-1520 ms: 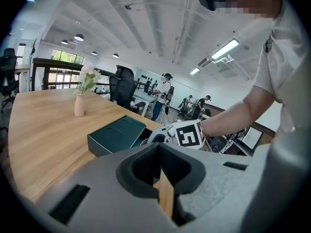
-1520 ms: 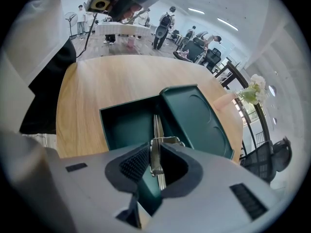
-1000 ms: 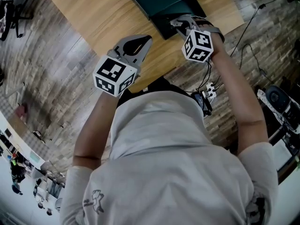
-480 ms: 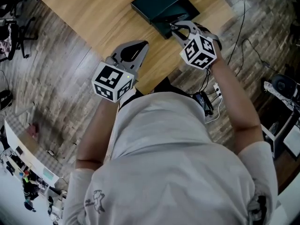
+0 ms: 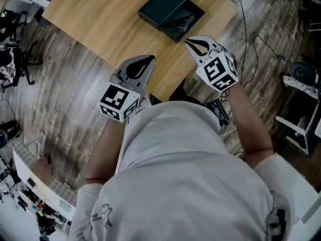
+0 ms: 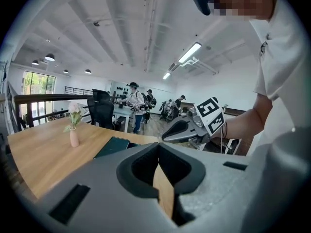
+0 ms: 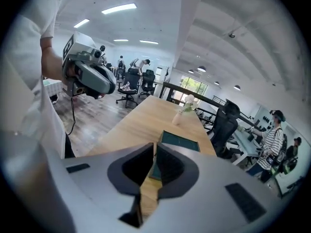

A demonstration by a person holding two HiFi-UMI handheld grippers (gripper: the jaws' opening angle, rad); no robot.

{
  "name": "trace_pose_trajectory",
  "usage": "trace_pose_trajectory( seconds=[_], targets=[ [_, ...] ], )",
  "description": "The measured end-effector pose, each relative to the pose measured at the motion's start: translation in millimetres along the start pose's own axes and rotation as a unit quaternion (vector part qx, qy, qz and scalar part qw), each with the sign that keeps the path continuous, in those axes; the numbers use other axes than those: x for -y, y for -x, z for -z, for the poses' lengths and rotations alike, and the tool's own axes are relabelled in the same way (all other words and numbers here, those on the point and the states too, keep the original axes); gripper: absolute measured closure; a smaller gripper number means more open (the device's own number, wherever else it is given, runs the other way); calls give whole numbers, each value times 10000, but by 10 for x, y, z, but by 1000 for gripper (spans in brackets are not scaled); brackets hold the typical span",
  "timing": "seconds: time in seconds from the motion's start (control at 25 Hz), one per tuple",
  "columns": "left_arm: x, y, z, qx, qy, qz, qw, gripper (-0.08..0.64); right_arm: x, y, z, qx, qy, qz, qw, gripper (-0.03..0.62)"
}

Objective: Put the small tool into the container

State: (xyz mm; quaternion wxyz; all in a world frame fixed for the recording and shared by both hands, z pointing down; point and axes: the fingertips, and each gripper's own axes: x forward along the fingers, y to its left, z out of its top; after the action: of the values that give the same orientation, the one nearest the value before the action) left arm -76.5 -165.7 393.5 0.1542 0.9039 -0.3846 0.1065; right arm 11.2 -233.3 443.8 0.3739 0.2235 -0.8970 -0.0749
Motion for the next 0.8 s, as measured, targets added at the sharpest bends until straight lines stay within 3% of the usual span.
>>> trace_pose_trajectory(
  seconds=[0.44,0.8],
  targets=[
    [335,489,-64,175,-289,398,9986,554,-684,600,-342,478,-289,602,9966,586],
    [549,712,-61,261,-421,644,9967,554,-1055,989,-511,919,-878,904,9878,586]
  ],
)
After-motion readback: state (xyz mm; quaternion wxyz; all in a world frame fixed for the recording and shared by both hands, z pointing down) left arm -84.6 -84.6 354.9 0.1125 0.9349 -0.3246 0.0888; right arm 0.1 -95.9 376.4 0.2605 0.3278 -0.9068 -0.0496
